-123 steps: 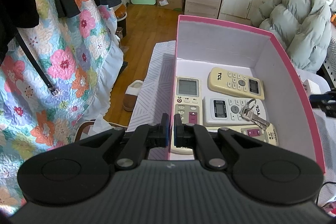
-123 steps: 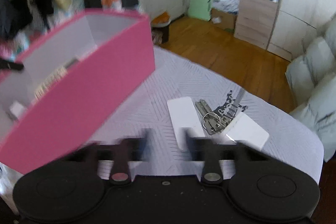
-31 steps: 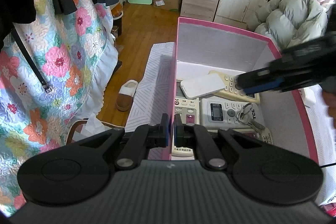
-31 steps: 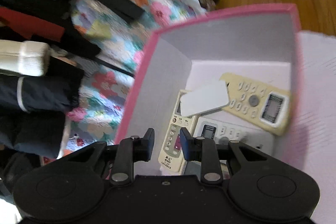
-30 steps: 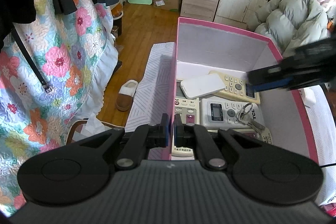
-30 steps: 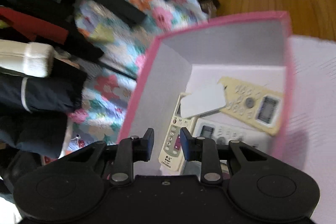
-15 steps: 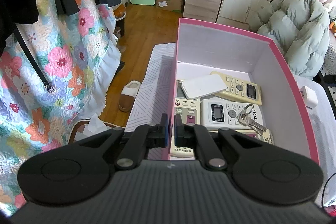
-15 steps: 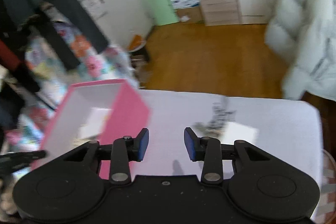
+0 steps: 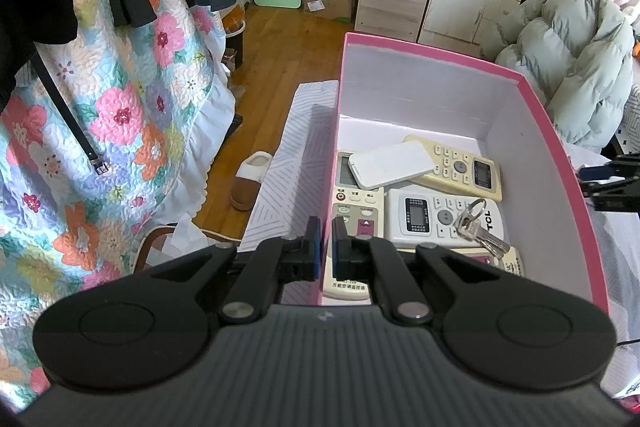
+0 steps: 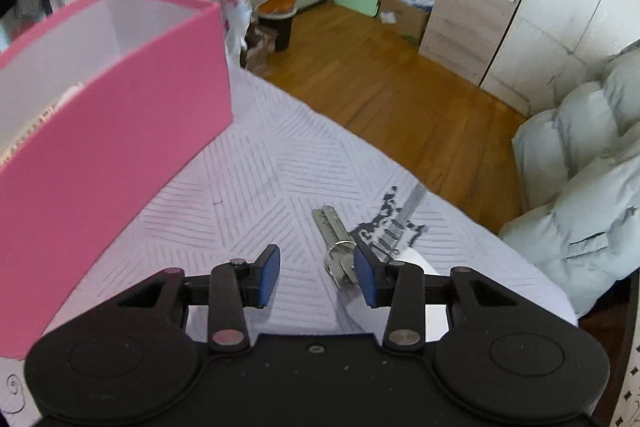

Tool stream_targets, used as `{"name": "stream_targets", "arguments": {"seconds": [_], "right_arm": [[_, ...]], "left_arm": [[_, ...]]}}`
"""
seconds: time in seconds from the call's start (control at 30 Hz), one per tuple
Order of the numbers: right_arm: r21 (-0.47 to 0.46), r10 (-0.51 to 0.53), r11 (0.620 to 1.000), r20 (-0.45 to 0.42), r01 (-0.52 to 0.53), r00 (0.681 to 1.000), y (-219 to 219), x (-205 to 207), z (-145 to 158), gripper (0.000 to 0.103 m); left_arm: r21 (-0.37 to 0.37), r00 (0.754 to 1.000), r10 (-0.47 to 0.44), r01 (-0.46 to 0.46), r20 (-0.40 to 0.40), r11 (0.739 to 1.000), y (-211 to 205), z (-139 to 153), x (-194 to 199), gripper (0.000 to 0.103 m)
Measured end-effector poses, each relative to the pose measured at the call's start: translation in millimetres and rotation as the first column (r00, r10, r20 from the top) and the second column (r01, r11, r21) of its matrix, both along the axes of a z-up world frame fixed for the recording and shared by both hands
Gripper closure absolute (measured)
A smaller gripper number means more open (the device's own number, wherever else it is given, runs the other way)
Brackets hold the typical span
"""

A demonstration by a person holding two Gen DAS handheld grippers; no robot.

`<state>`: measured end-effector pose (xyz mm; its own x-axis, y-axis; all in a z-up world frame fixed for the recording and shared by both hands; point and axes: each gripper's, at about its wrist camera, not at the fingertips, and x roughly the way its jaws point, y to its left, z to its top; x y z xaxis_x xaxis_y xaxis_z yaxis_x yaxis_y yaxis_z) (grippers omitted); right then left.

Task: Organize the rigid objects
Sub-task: 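Return the right gripper to the table and grasp the metal key ring, then carry the key ring with the right gripper into the box and release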

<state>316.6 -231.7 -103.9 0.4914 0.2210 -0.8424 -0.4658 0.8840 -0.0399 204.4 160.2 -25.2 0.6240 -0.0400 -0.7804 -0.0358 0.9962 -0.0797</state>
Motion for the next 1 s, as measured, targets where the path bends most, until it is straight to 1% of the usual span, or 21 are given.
{"name": "stream_targets", "arguments": {"seconds": [0.07, 0.13, 0.17, 0.3, 0.33, 0.37, 0.43, 0.53, 0.7, 0.83, 1.0], "right_arm": [[-0.003, -0.021, 1.000, 0.001, 0.021, 1.000, -1, 8, -4, 0.058], [0.008, -0.052, 0.999, -0.023, 0.052, 0.998, -5, 16, -5, 0.058], [0.014, -0.068, 0.998, -0.039, 0.069, 0.997, -8, 19, -6, 0.061], [0.051, -0.058, 0.997, -0.074, 0.062, 0.996, -15, 25, -10, 0.060], [0.059, -0.053, 0.997, -0.082, 0.058, 0.995, -17, 26, -10, 0.062], [0.068, -0.057, 0.996, -0.085, 0.063, 0.995, -18, 28, -11, 0.074], [0.113, -0.083, 0.989, -0.109, 0.096, 0.991, -23, 28, -11, 0.074], [0.251, -0.071, 0.963, -0.109, 0.097, 0.992, -31, 19, -5, 0.074], [0.415, -0.075, 0.901, -0.132, 0.124, 0.988, -40, 4, 5, 0.075], [0.484, -0.078, 0.865, -0.133, 0.133, 0.988, -39, -7, 15, 0.075], [0.522, -0.070, 0.846, -0.095, 0.109, 0.993, -35, -17, 37, 0.075]], "left_arm": [[0.001, 1.000, 0.000, 0.000, -0.001, 1.000, 0, 1, 0, 0.099], [0.003, 1.000, 0.001, -0.001, -0.001, 1.000, 0, 0, 0, 0.099], [0.005, 1.000, 0.000, 0.000, -0.003, 1.000, 1, 1, 0, 0.099], [0.002, 1.000, 0.000, 0.000, -0.001, 1.000, 0, 1, 0, 0.099], [0.003, 1.000, 0.000, 0.000, -0.002, 1.000, 0, 1, 0, 0.099], [0.003, 1.000, 0.001, -0.001, -0.002, 1.000, 0, 1, 0, 0.099], [0.002, 1.000, 0.001, -0.001, -0.001, 1.000, 0, 1, 0, 0.098], [0.000, 1.000, 0.000, 0.000, -0.002, 1.000, 0, 1, 0, 0.098], [0.007, 1.000, -0.001, 0.001, -0.001, 1.000, 0, 1, 0, 0.098], [0.007, 1.000, -0.001, 0.001, -0.001, 1.000, -1, 1, 0, 0.098], [0.008, 1.000, -0.002, 0.002, -0.001, 1.000, -1, 1, 0, 0.098]]}}
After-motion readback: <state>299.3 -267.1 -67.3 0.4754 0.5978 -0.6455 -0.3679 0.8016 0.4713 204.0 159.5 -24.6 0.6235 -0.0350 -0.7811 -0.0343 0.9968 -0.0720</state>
